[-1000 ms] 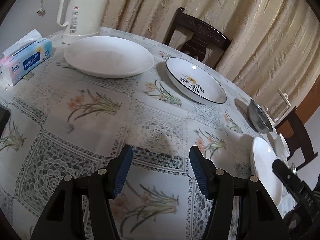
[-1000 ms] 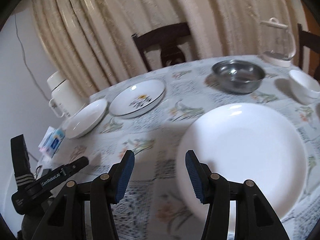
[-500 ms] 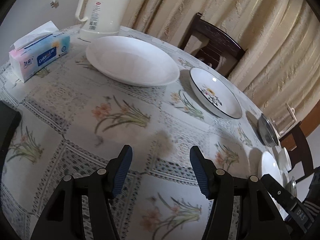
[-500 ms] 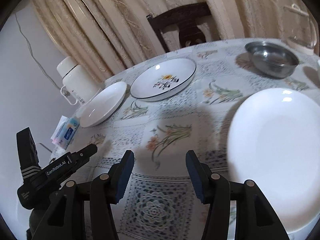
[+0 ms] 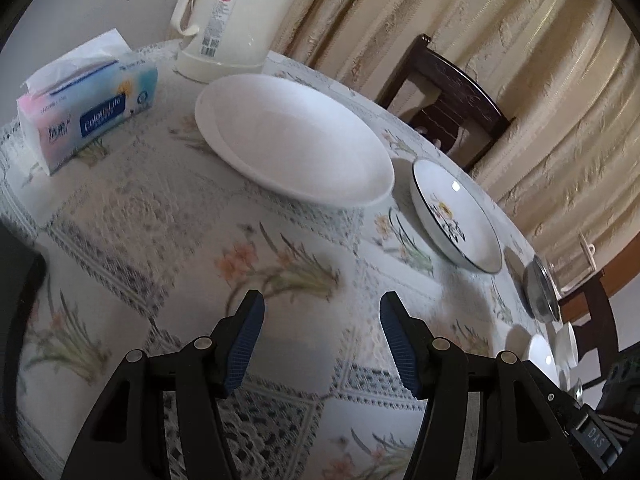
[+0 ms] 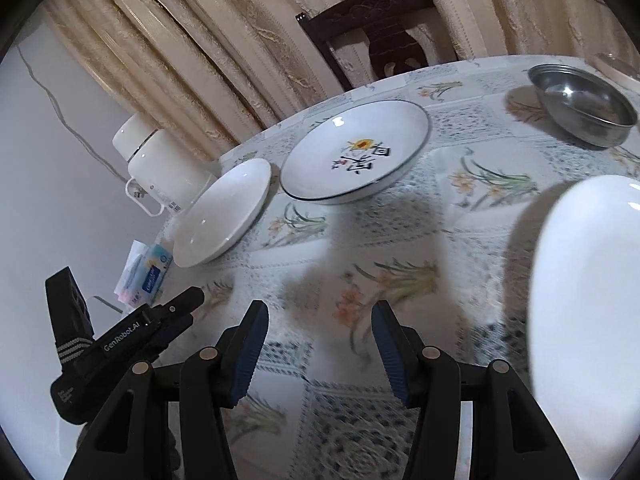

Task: Organize plates and bowls

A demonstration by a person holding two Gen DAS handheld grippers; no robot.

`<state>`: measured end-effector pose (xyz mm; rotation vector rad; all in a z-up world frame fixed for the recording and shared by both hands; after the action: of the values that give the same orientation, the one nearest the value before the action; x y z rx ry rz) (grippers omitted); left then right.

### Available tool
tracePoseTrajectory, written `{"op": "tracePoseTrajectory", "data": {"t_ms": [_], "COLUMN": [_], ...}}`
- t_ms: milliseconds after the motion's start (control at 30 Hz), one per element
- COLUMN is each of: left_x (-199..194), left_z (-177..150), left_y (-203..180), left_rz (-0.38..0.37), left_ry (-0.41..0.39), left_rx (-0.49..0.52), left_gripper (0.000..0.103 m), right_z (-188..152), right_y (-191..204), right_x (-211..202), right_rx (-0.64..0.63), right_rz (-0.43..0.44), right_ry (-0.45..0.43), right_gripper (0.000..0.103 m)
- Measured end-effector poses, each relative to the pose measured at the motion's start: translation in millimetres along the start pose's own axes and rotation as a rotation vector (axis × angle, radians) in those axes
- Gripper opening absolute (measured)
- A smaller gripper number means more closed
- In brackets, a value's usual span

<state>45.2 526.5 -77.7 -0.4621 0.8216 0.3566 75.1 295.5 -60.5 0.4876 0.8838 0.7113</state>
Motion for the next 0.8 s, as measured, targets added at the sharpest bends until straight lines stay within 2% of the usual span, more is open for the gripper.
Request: {"op": "tracePoseTrajectory", "data": {"t_ms": [433,800], "left_x": [20.5,54.6], "left_z": [50.7,99.5], "left_y": [36.7,57.3], "left_rz": [0.064,0.094], "left_ry": [-0.020,-0.020], "left_rx": [-0.111,-0.181], "left_gripper": [0.061,0.061], "right_z": [25.0,46.9], "right_y": [27.8,45.3], "right_x": [49.2,105.4], "right_rx": [-0.054,-0.034], "right_rz": [0.047,0.158], "right_ry": [0.037,0.126], "right_gripper": [0.057,0.057]}}
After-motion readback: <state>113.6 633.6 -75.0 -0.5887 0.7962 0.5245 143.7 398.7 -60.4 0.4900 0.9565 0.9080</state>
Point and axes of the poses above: each gripper's, at about its wrist camera, not at the fingertips, and x roughly the way its jaws point, y to its left, z to its top, the point moved 5 cm from there along x, roughly the way its jaws point, and after that the axes turned 15 degrees about z, right-handed, at the moved point
